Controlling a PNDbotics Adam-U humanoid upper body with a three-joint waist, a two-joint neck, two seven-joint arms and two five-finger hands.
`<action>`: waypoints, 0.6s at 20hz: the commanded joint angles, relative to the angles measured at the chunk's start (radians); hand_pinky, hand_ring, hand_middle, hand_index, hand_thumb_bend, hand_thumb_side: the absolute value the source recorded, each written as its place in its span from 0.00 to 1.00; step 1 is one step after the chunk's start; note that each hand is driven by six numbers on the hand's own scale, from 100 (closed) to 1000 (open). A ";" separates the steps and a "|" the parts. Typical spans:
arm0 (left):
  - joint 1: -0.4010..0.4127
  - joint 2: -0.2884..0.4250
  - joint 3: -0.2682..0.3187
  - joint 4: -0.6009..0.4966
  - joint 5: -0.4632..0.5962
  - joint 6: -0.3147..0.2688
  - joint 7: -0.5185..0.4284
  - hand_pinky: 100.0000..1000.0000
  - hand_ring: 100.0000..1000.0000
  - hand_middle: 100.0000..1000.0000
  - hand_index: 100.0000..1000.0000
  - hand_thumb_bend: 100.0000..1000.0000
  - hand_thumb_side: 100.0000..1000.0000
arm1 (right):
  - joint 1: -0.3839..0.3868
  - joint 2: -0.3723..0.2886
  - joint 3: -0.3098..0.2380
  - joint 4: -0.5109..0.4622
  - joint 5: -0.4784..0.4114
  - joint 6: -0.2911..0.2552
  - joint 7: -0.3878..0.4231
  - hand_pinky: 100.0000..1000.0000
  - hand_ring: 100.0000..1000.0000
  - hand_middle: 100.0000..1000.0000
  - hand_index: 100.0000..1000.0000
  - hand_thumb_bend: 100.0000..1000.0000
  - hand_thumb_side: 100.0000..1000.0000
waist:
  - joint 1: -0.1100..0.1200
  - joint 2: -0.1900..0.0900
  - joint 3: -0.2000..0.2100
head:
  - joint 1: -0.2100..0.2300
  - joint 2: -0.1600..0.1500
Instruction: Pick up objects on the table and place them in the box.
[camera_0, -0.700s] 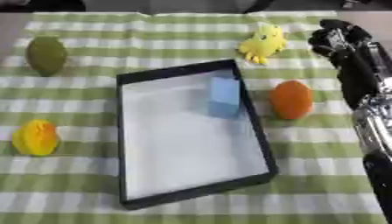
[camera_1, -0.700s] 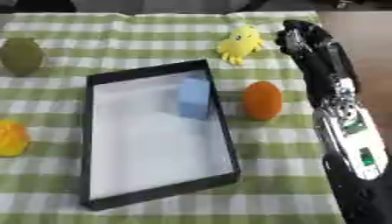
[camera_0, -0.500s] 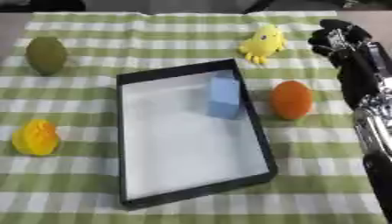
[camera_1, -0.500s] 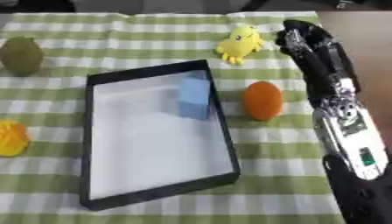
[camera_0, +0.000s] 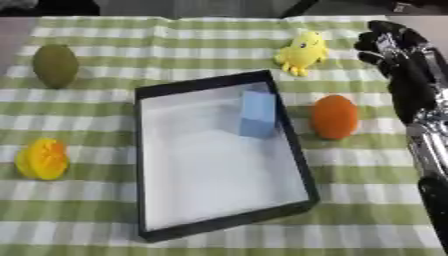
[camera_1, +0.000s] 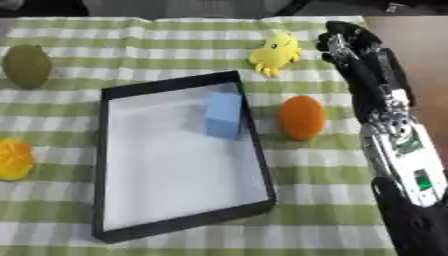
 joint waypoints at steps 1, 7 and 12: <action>0.000 0.036 0.008 -0.010 -0.007 -0.001 0.004 0.83 0.83 0.78 0.78 0.07 0.75 | -0.008 -0.093 0.002 -0.040 0.014 0.005 0.021 0.83 0.75 0.64 0.75 0.00 0.43 | -0.018 -0.019 -0.004 | 0.006 -0.004; 0.007 0.046 0.012 -0.009 -0.010 -0.002 0.008 0.83 0.83 0.78 0.78 0.07 0.75 | 0.005 -0.246 0.025 -0.079 0.038 0.020 0.055 0.84 0.77 0.68 0.77 0.00 0.40 | -0.026 -0.023 -0.013 | 0.016 0.004; 0.012 0.054 0.012 -0.007 -0.013 -0.001 0.009 0.83 0.83 0.78 0.78 0.07 0.75 | 0.018 -0.362 0.062 -0.104 0.083 0.036 0.118 0.84 0.79 0.71 0.78 0.00 0.41 | -0.033 -0.026 -0.019 | 0.022 0.007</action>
